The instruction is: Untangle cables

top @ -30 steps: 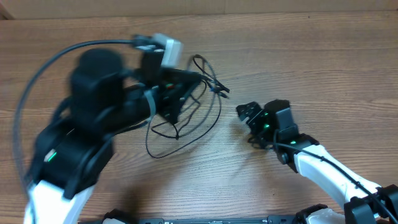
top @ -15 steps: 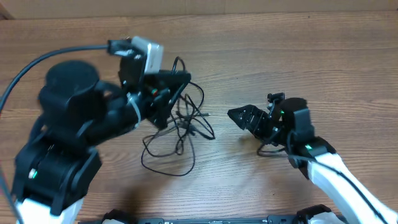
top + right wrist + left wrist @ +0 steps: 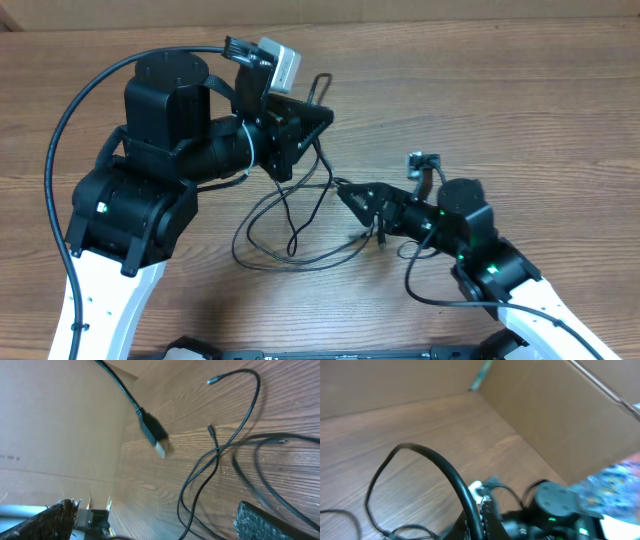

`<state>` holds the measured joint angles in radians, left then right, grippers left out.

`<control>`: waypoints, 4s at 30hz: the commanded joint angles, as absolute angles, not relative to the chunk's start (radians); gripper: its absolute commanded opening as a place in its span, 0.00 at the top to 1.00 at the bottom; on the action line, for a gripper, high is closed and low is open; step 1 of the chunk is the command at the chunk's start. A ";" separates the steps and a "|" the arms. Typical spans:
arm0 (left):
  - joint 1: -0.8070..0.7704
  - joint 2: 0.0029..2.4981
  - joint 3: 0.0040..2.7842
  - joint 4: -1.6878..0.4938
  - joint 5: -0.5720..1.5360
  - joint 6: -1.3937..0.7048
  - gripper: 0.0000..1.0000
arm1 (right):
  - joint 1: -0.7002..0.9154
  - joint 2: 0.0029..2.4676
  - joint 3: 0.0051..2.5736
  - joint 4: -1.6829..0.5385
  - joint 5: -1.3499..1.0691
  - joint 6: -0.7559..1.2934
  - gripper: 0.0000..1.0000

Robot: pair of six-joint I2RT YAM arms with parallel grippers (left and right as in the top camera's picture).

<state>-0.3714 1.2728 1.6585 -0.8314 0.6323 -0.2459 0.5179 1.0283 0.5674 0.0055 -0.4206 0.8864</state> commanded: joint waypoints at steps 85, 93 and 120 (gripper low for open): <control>-0.367 1.299 1.671 -1.131 -0.105 -0.790 0.00 | 0.472 1.000 0.689 0.317 -0.356 0.433 0.96; -0.367 1.417 1.671 -1.239 -0.043 -0.790 0.01 | 0.067 0.980 0.979 0.125 -0.449 0.342 0.96; -0.367 1.549 1.671 -1.298 -0.026 -0.789 0.00 | -0.796 1.568 1.346 0.004 0.274 -0.211 0.96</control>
